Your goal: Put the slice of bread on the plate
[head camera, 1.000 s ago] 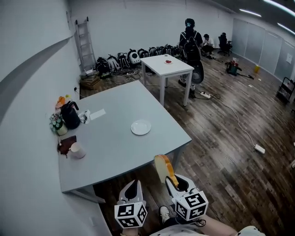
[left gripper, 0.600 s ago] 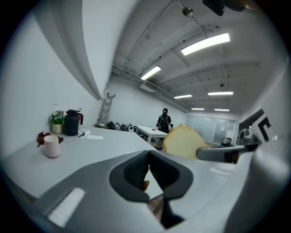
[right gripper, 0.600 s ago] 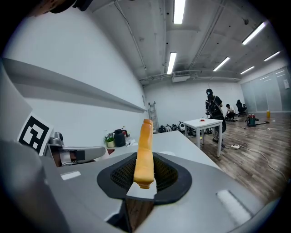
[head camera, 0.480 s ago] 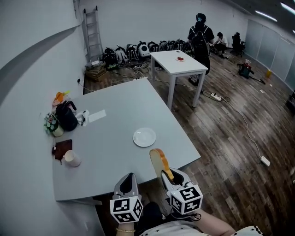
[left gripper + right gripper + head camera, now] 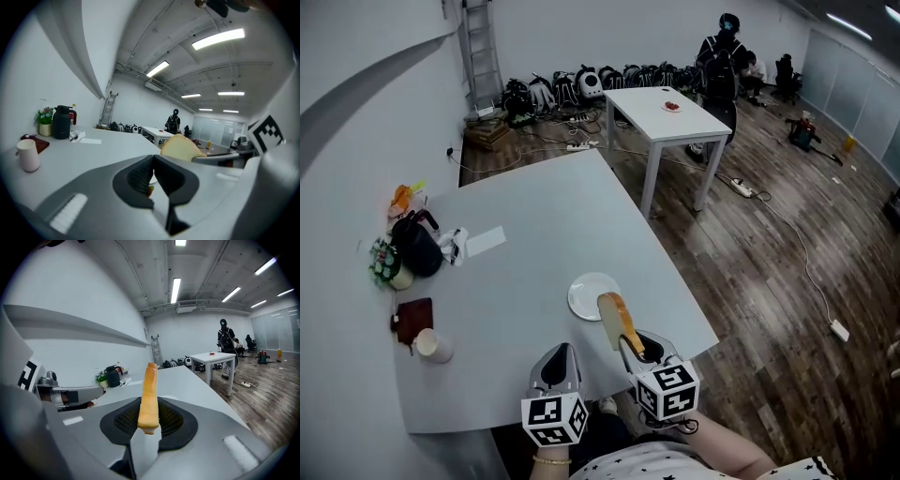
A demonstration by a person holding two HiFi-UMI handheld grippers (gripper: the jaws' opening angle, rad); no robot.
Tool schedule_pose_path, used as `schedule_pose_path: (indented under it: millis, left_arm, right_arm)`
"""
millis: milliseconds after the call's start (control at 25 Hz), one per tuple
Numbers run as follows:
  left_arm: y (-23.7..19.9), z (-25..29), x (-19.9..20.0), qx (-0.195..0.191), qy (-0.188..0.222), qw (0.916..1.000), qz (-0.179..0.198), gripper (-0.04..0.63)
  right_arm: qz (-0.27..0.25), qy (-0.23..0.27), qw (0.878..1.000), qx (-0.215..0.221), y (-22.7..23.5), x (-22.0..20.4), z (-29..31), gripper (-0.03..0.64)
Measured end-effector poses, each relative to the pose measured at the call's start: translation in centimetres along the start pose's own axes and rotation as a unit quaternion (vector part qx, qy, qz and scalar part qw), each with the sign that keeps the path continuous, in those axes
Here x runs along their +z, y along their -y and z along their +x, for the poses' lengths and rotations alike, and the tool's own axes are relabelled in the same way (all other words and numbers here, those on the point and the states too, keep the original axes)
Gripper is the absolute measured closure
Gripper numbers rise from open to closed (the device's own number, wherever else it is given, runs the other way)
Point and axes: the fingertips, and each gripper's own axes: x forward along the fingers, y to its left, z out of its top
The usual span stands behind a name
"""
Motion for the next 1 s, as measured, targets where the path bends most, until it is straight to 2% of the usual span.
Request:
schedule_pose_path:
  millis: [320, 560, 760, 880, 1000]
  left_arm:
    - [-4.1, 7.2, 0.8, 0.003, -0.021, 0.9998, -0.005, 0.586]
    - [-6.1, 10.7, 0.6, 0.007, -0.037, 0.9992, -0.015, 0.586]
    - [-6.8, 13.1, 0.3, 0.007, -0.05, 0.9986, -0.016, 0.586]
    - [-6.8, 14.1, 0.2, 0.003, -0.054, 0.9984, -0.017, 0.586]
    - [-6.8, 14.6, 0.1, 0.001, -0.058, 0.9981, -0.018, 0.586]
  right_arm:
    - [0.02, -0.067, 0.997, 0.02, 1.8, -0.4, 10.2, 0.529]
    - [0.05, -0.12, 0.99, 0.051, 1.9, -1.7, 16.1, 0.529]
    - [0.087, -0.149, 0.982, 0.071, 1.9, -2.7, 18.1, 0.528]
    - [0.084, -0.15, 0.983, 0.066, 2.6, -2.7, 18.5, 0.523]
    - [0.06, -0.15, 0.986, 0.044, 3.6, -2.8, 18.6, 0.502]
